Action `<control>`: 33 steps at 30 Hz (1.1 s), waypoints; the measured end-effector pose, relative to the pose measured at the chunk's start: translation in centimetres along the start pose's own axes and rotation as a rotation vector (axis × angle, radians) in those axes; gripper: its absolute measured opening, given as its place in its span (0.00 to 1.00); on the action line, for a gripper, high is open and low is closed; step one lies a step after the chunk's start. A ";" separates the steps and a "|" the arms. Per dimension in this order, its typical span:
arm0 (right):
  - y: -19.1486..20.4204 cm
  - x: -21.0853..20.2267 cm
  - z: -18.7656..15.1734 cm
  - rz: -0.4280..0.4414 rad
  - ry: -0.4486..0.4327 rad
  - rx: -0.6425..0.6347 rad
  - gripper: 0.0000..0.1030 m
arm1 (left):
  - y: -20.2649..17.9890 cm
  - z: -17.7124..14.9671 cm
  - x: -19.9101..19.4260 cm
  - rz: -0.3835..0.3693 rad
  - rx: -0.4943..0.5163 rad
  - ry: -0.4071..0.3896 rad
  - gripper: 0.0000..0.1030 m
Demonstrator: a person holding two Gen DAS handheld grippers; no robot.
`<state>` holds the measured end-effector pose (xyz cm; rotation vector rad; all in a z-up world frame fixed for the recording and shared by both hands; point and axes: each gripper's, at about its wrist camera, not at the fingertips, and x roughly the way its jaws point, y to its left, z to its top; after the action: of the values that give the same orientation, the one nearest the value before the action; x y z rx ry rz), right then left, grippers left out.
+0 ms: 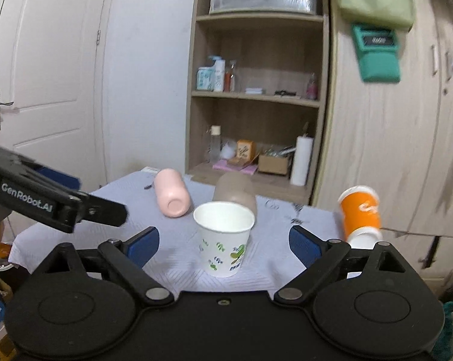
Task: Flip cup upright
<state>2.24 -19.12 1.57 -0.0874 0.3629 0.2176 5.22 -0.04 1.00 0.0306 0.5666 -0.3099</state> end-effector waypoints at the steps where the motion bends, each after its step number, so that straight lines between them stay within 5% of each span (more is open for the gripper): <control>1: 0.0 -0.6 0.2 -0.010 -0.008 0.006 0.93 | 0.1 -0.1 -0.7 0.020 -0.013 -0.006 1.00; 8: 0.3 -4.3 1.3 -0.079 -0.033 0.055 0.95 | -0.3 -1.7 -4.7 0.181 -0.034 -0.086 1.00; 33: 1.0 -5.2 0.6 -0.207 0.012 0.088 1.00 | -0.9 -3.0 -6.3 0.220 -0.035 -0.083 1.00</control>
<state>-2.50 -19.08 3.97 -0.0387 0.3718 -0.0037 -1.63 1.22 1.86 0.0453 0.4817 -0.0864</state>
